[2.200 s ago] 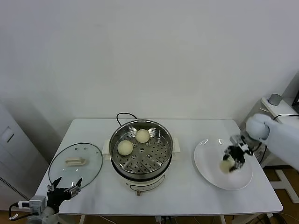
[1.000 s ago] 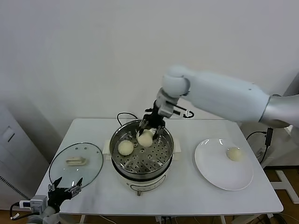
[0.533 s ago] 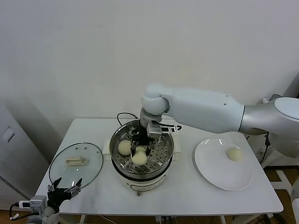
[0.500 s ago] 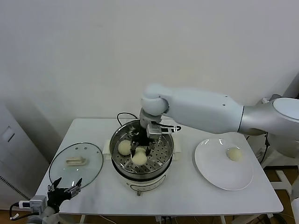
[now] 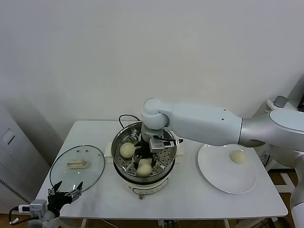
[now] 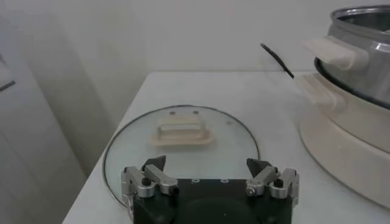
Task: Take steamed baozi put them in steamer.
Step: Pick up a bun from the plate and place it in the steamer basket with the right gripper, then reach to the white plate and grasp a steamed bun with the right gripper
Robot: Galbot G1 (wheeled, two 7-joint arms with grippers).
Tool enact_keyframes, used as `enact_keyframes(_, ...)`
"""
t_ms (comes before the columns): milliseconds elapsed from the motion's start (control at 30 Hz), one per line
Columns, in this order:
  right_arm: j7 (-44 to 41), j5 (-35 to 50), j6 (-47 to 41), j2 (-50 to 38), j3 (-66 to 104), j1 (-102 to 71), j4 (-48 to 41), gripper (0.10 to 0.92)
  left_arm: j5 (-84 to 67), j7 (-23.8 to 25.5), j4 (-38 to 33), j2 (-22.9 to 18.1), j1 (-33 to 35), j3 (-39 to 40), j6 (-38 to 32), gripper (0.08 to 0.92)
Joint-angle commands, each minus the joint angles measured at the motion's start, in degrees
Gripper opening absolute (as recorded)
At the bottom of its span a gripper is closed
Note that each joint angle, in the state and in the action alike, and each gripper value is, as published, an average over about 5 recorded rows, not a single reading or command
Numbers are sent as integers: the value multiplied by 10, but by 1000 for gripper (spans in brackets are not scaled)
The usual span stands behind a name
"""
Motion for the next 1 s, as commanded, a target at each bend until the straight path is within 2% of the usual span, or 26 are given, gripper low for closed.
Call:
enact_keyframes(33,-1,-11,-14,0,26,1,-13,744,0,0,0,1,0,-1,-1,823)
enact_keyframes(200,-11,26,-46,-15,67,33,-83,818,0,0,2,3,1,-2,-1,823)
enact_keyframes(400,-32,131,-138,-72,60,74,-154,822,0,0,2,5,2,-5,-2,823)
enact_keyframes(533,-57,171,-186,-119,34,90,-179,823,-1,0,0,6,2,-5,-1,823)
enact_keyframes(767,-89,189,-228,-193,9,88,-218,823,-1,0,-1,6,0,-5,0,823)
enact_keyframes(1000,-99,173,-216,-237,3,65,-265,823,-1,0,-3,7,-1,-5,1,823)
